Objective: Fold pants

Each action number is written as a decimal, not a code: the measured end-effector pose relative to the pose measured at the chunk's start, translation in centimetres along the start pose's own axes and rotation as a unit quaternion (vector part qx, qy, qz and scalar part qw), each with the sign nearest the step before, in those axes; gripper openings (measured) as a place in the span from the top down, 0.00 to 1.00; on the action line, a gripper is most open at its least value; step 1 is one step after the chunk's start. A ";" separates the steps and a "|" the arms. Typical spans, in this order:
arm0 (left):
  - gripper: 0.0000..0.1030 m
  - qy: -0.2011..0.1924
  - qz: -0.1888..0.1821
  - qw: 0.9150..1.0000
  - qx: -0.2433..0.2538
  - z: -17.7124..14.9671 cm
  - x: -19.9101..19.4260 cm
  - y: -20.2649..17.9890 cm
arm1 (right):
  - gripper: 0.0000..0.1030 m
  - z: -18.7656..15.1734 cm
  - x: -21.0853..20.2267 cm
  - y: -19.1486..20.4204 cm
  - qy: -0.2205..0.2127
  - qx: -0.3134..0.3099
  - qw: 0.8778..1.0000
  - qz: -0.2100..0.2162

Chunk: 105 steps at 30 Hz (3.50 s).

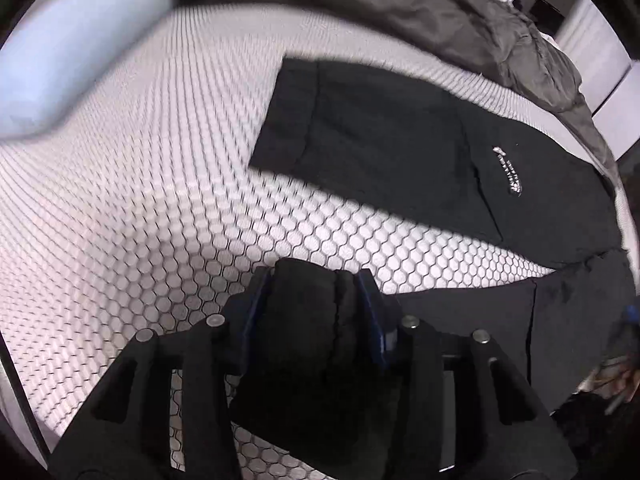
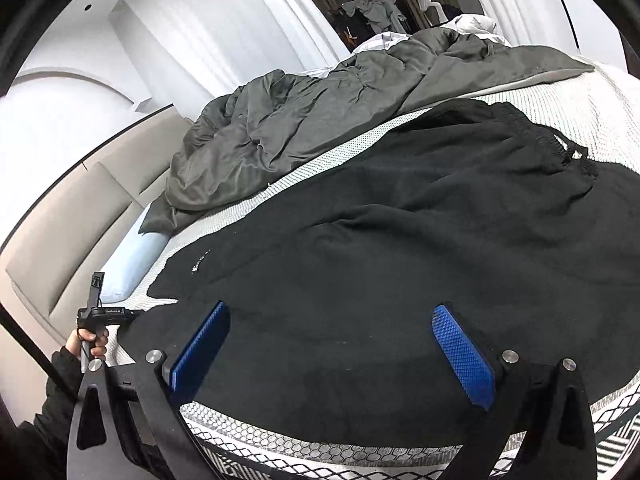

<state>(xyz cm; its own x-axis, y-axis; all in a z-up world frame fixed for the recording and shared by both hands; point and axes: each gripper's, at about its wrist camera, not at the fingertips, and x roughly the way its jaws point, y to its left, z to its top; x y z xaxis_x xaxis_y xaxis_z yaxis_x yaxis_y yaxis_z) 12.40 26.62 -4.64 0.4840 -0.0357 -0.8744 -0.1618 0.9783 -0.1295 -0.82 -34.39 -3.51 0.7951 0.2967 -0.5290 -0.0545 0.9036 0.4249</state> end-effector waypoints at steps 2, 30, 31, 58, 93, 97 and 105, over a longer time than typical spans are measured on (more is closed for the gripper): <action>0.63 -0.052 0.015 0.998 0.011 -0.1 -2.5 -1.0 | 0.00 0.0 0.1 -0.1 0.001 0.001 1.000 -0.004; 0.79 -0.072 -0.010 0.974 -0.216 -7.5 -2.7 2.3 | 0.00 -0.1 -0.1 -2.1 0.002 0.030 0.998 -0.048; 0.83 -0.087 -0.016 0.969 -0.231 -7.5 -2.4 2.4 | 0.00 -0.1 -0.2 -2.1 0.001 0.030 0.998 -0.049; 0.01 -0.187 0.028 0.965 -0.180 -12.5 -14.7 -5.5 | 0.00 -0.1 -7.7 -8.1 -0.065 0.103 0.984 -0.131; 0.01 -0.123 -0.064 0.987 0.085 -5.4 -0.8 -31.0 | 0.20 3.1 -7.6 -4.5 -0.061 -0.035 0.983 -0.169; 0.04 -0.055 0.011 0.991 0.118 -4.2 3.5 -32.0 | 0.28 4.0 0.4 -1.4 0.020 -0.091 0.987 -0.128; 0.04 -0.047 -0.036 0.997 0.054 -4.2 4.2 -26.3 | 0.57 6.1 13.8 -1.9 0.097 -0.086 0.972 -0.194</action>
<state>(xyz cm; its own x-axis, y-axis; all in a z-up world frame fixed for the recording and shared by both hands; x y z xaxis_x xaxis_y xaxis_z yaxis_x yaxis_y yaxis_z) 15.05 -0.10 -6.90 0.5696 -0.0927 -0.8167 -0.0333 0.9902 -0.1357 13.97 -33.90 -7.13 0.6475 -0.0395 -0.7610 0.1128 0.9926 0.0445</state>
